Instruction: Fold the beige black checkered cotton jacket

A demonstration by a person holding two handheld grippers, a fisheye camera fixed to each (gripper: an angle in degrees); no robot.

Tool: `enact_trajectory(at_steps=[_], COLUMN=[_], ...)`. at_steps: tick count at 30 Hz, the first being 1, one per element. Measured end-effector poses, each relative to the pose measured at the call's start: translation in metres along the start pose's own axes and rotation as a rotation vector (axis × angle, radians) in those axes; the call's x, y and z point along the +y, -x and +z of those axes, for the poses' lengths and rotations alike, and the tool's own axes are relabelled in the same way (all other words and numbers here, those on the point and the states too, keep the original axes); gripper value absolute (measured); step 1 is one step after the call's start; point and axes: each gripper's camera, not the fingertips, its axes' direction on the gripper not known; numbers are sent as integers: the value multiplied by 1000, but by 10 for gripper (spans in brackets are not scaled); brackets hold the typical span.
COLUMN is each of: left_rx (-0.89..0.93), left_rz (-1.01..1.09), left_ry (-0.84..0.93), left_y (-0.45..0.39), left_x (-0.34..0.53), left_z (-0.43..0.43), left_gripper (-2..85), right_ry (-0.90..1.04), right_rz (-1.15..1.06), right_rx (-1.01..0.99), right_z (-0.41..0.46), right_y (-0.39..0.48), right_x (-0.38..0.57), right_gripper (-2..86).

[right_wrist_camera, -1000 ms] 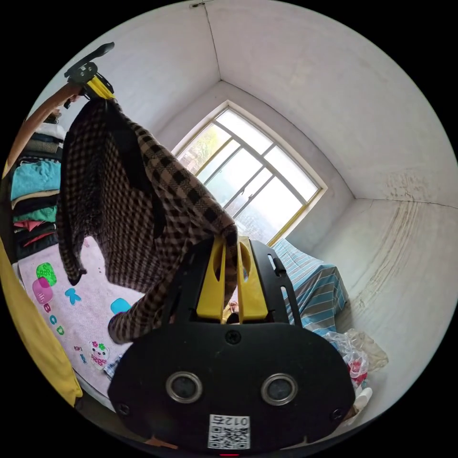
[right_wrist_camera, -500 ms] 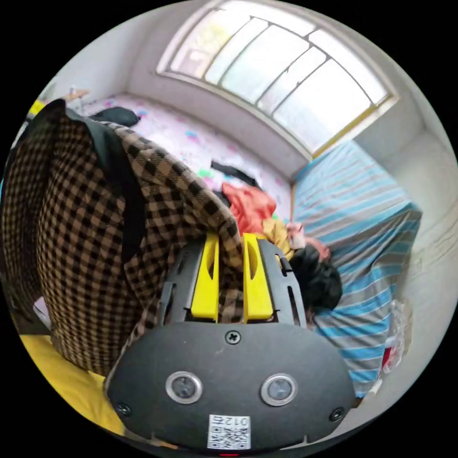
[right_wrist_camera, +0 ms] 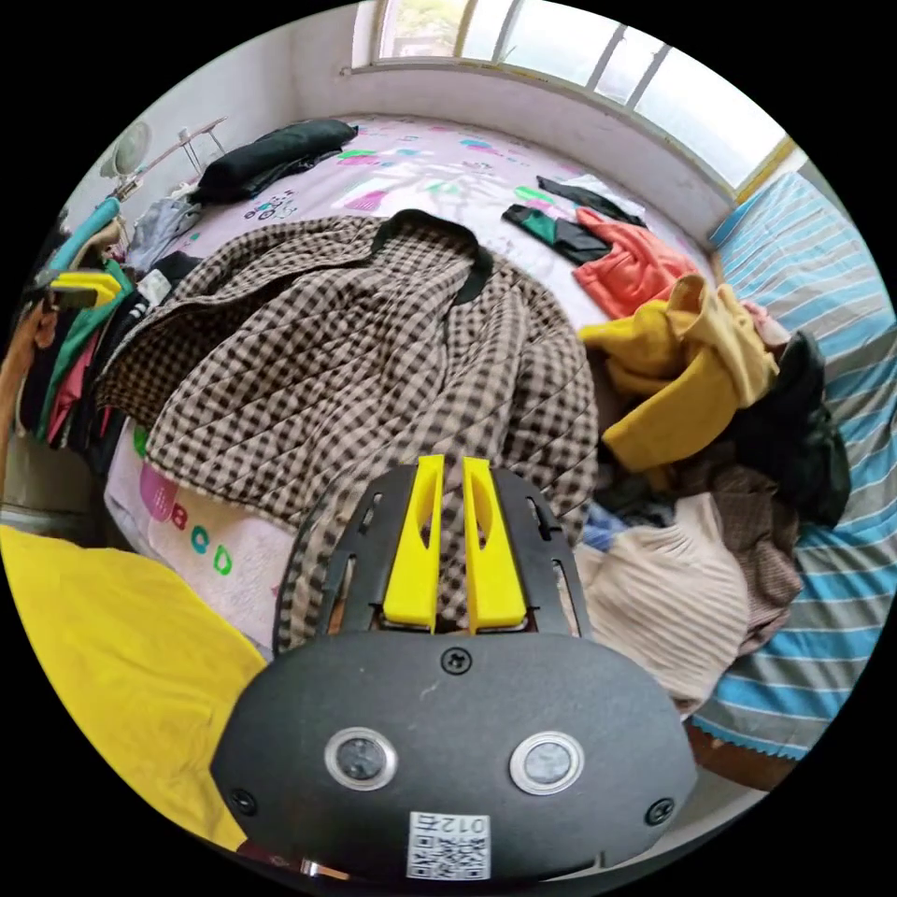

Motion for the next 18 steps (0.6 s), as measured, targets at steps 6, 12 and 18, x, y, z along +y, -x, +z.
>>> enact_trajectory(at_steps=[6, 12, 18], left_rx=[-44, -362, -355], left_rz=[-201, -227, -213], left_ry=[-63, 1, 48], left_y=[-7, -27, -9], left_x=[86, 91, 71], left_z=[33, 74, 109], left_gripper=[137, 152, 111], right_ry=[-90, -183, -267], right_rz=[-17, -276, -637], right_rx=[-165, -209, -23], right_z=[8, 13, 26], right_y=[37, 105, 184], right_x=[51, 35, 45], right_gripper=[27, 67, 124])
